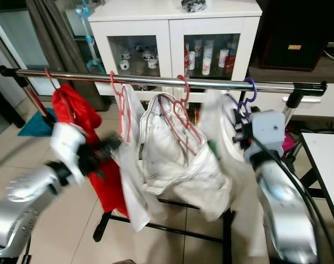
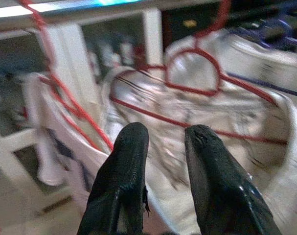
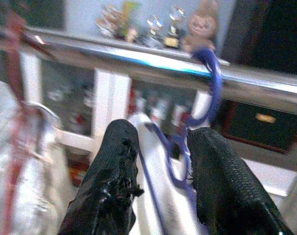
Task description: Hang hanger
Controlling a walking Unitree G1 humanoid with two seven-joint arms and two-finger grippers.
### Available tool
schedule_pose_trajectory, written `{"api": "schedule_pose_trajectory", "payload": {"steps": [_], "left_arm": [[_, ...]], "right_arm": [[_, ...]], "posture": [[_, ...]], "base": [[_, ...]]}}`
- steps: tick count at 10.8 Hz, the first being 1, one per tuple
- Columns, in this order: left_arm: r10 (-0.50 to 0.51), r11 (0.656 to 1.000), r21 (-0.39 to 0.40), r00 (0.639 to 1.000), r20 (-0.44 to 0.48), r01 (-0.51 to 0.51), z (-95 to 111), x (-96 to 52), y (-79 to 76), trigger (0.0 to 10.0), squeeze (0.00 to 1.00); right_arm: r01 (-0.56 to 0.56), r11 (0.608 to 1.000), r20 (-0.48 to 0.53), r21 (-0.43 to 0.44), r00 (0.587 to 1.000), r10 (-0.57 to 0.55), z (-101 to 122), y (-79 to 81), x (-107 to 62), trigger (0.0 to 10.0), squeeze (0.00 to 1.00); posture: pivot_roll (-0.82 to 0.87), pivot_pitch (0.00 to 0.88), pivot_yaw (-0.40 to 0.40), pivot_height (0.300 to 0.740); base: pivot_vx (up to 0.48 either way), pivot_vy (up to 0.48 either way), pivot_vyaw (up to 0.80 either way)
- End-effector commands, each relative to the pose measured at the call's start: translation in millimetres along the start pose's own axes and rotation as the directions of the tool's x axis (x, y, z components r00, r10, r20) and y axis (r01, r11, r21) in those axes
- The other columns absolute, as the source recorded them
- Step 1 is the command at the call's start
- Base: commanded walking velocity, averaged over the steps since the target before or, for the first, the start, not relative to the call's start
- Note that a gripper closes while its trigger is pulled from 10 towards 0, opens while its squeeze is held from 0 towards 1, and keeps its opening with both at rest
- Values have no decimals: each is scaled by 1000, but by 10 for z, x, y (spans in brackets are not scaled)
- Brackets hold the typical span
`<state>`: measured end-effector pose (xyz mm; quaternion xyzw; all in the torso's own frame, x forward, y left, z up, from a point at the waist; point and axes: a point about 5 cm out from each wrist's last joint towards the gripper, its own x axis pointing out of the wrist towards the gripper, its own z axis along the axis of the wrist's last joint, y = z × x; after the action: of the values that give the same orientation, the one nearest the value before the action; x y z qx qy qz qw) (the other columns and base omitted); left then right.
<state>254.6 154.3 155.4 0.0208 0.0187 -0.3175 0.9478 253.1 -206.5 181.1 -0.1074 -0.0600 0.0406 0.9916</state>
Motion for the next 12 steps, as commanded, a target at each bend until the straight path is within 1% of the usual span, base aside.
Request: {"api": "schedule_pose_trajectory", "payload": {"steps": [1,2,3,4,5,6,8,9,10,11,12], "left_arm": [[49,999,1,999,12,-49,12,-27,47,10000,0],[62,998,14,998,19,-62,8,-15,43,10000,0],[86,996,21,996,25,-86,7,5,47,10000,0],[108,994,17,994,33,-109,14,29,49,10000,0],[121,992,14,992,35,-122,10,59,28,10000,0],[137,990,13,990,32,-137,-10,52,25,10000,0],[165,986,24,986,28,-166,-10,36,69,10000,0],[175,984,28,984,26,-176,-9,38,81,10000,0],[237,971,41,971,5,-237,-35,35,162,10000,0],[246,968,44,969,-3,-245,-46,45,167,10000,0],[240,970,40,971,2,-240,-44,63,151,10000,0]], "right_arm": [[-64,994,-4,91,998,65,8,105,-30,10000,1000],[-48,987,-10,154,999,50,14,176,-54,10000,0],[-58,975,0,215,998,60,60,268,-38,10000,0],[-93,962,19,258,996,91,116,375,-9,10000,0],[-126,948,15,291,992,127,121,567,91,10000,0],[-117,956,-26,270,991,128,63,657,133,10000,0],[-146,959,-42,242,986,160,21,685,154,10000,0],[-151,958,-44,245,985,167,13,681,163,10000,0],[-151,944,-58,295,983,175,-24,694,217,10000,0],[-135,941,-67,309,984,163,-44,698,259,10000,0],[-117,945,-79,306,986,148,-60,687,285,10000,0]], "posture": [[2,15,148,740],[-1,13,146,740],[-1,11,141,740],[-1,12,136,740],[6,8,123,740],[12,4,117,740],[25,0,114,740],[33,3,109,740],[29,8,115,740],[25,7,118,740],[20,9,116,740]], "base": [[0,0,0],[0,307,0],[0,394,0],[0,416,0],[0,424,0],[0,420,0],[0,431,0],[0,435,0],[0,435,0],[0,435,0],[0,431,0]]}}
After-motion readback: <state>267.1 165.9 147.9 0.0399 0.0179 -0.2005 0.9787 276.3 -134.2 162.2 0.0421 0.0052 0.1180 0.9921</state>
